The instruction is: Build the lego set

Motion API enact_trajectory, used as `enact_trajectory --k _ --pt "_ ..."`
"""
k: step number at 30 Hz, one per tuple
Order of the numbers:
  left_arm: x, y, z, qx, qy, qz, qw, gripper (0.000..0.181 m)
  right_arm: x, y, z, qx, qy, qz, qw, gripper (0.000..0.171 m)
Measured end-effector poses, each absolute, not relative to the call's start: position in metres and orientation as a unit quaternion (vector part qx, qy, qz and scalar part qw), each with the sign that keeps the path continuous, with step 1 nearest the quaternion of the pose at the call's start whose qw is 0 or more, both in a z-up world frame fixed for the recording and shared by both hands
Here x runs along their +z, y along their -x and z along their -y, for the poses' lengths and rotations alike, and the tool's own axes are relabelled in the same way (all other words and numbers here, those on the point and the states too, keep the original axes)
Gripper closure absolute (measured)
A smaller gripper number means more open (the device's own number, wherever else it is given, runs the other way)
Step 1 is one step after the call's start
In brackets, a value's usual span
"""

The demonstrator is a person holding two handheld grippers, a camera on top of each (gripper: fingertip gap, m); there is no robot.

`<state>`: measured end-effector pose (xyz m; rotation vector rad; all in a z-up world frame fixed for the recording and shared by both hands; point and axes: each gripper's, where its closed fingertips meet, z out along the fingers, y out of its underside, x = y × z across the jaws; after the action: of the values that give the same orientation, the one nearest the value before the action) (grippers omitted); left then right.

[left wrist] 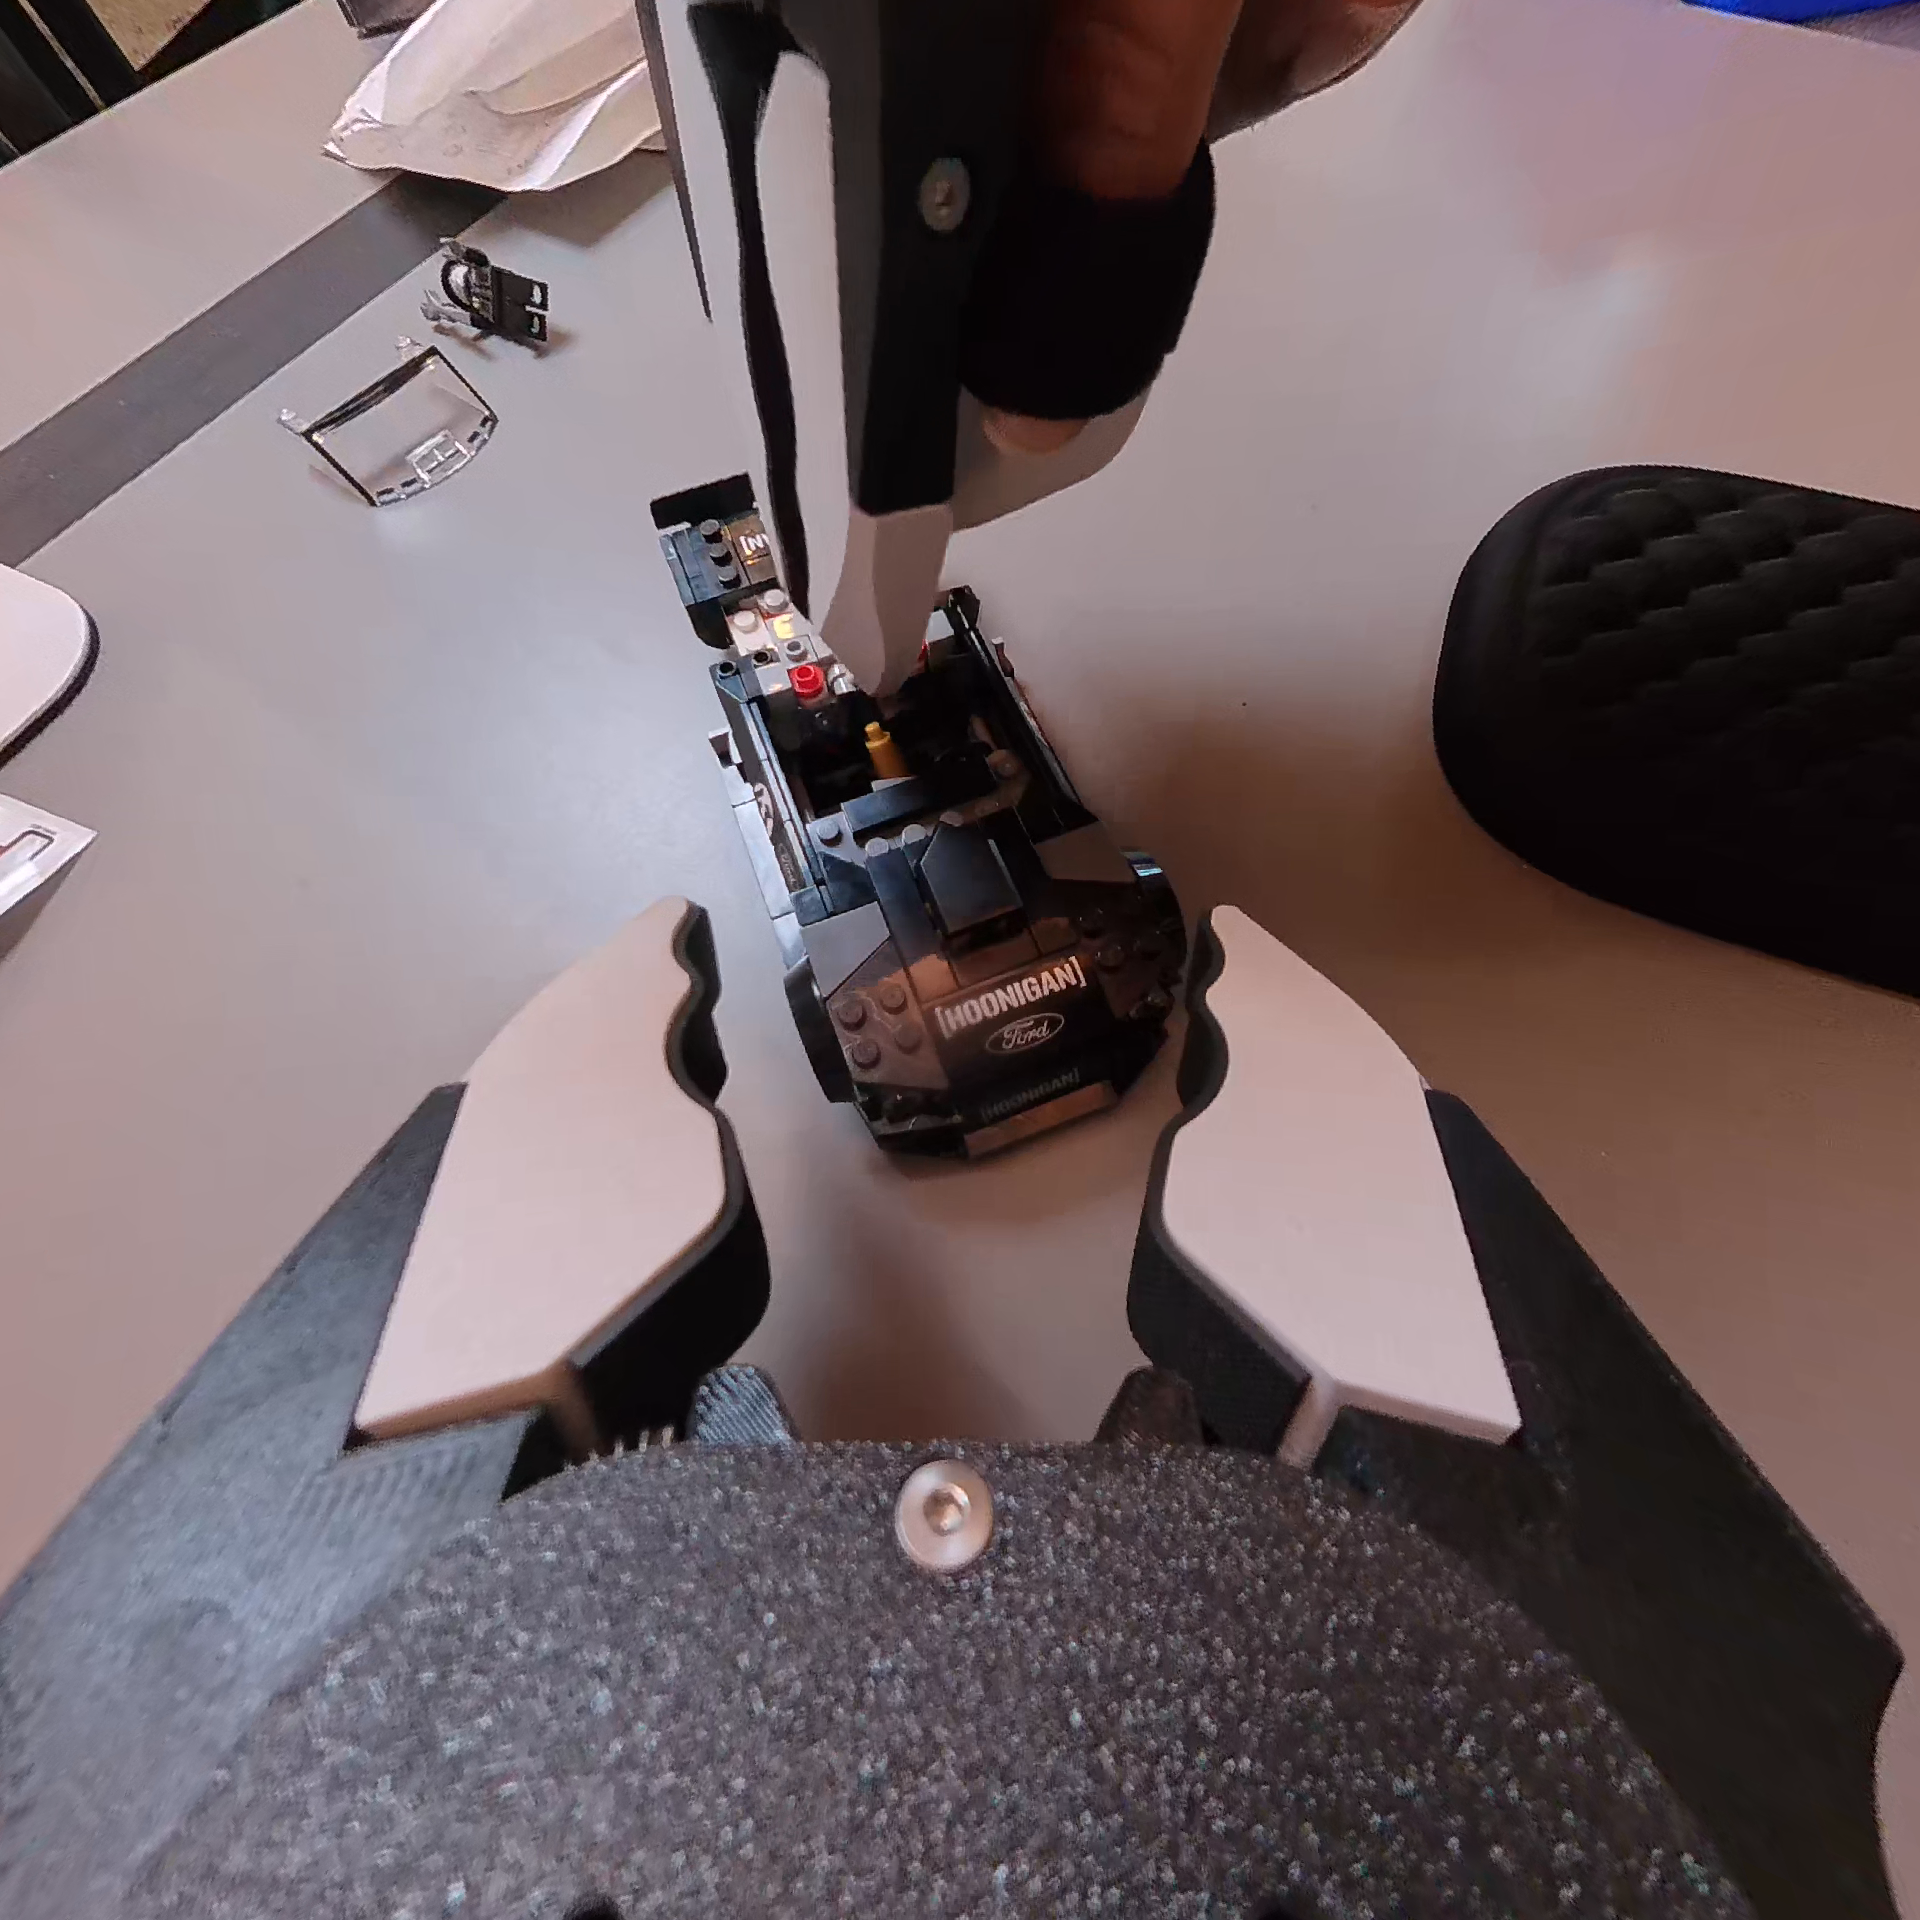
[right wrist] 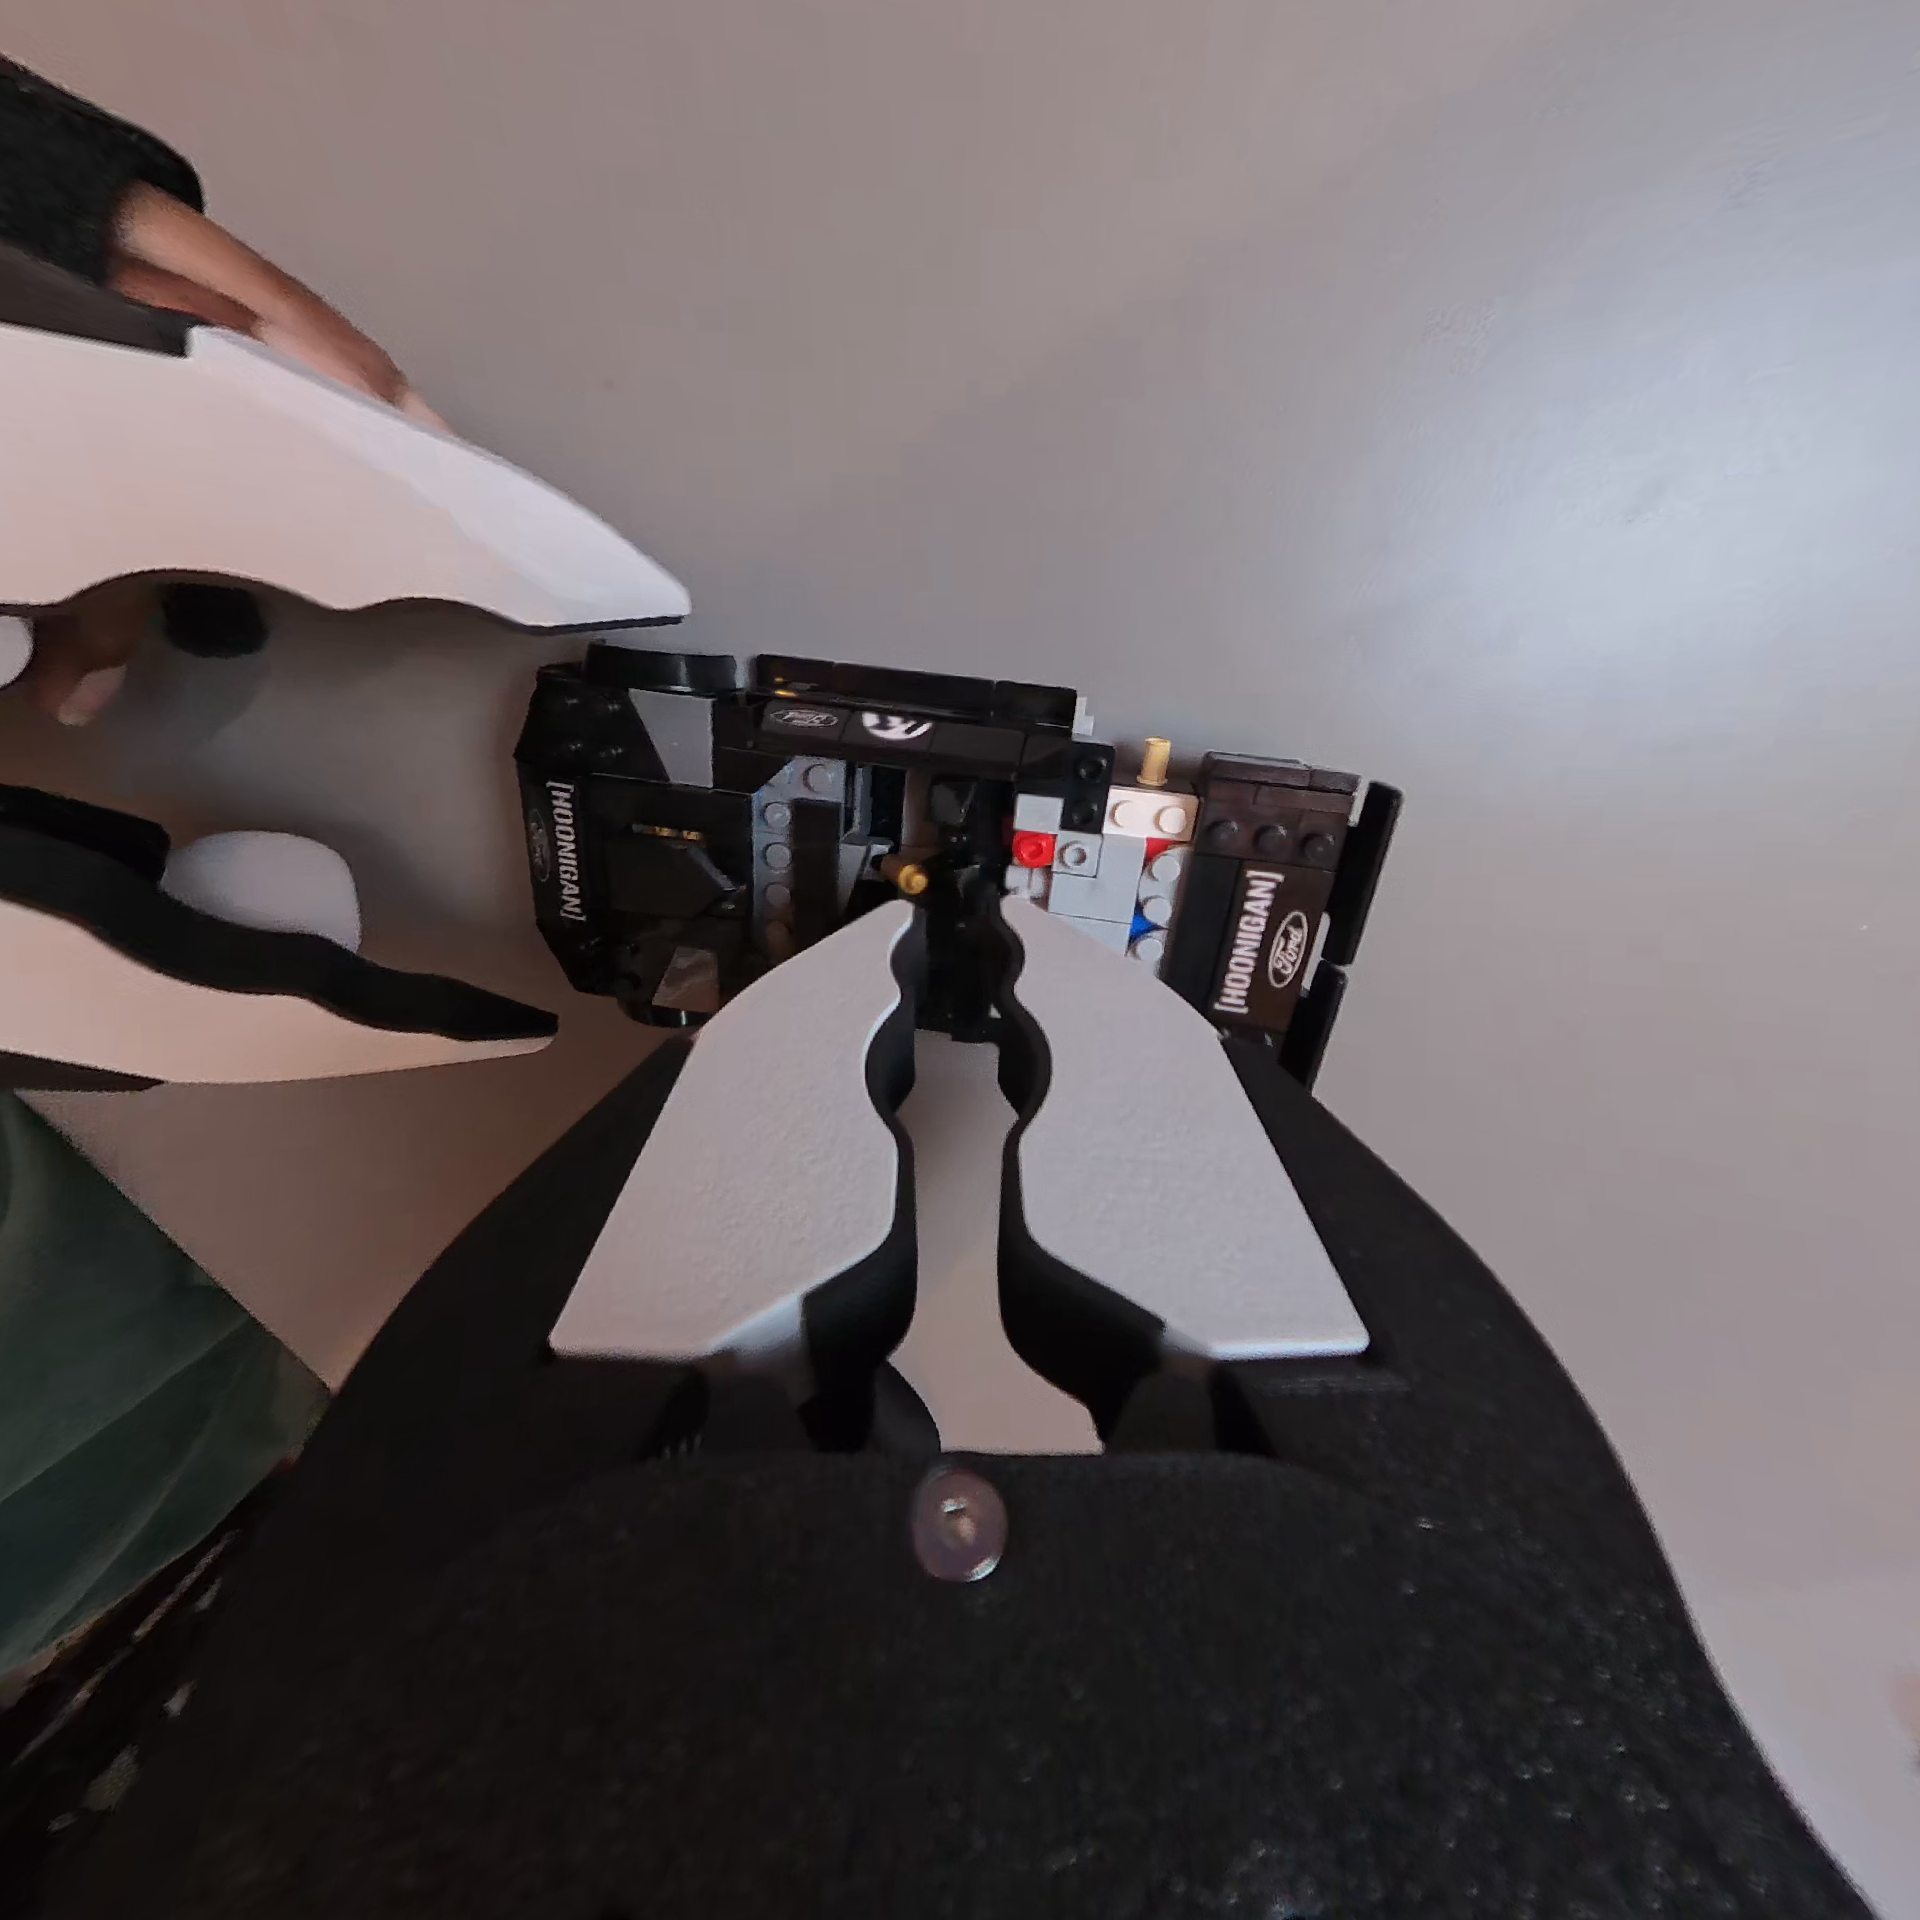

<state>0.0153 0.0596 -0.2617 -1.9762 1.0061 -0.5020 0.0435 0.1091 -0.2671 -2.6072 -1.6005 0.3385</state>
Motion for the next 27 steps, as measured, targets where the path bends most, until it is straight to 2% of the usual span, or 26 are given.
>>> enact_trajectory --k 6,11,27 --pt "-0.2609 -0.0142 -0.0606 -0.201 0.788 -0.401 0.422 0.095 -0.2722 -0.0469 -0.1055 0.06 0.821 0.563 0.072 0.157" --pt "-0.2612 -0.0137 -0.061 -0.201 0.789 -0.4 0.422 0.095 -0.2731 -0.048 -0.1101 0.04 0.813 0.572 0.105 0.161" --pt "-0.2597 -0.0126 -0.0631 -0.203 0.789 -0.394 0.426 0.096 -0.2738 -0.0478 -0.1119 0.082 0.831 0.541 0.102 0.163"
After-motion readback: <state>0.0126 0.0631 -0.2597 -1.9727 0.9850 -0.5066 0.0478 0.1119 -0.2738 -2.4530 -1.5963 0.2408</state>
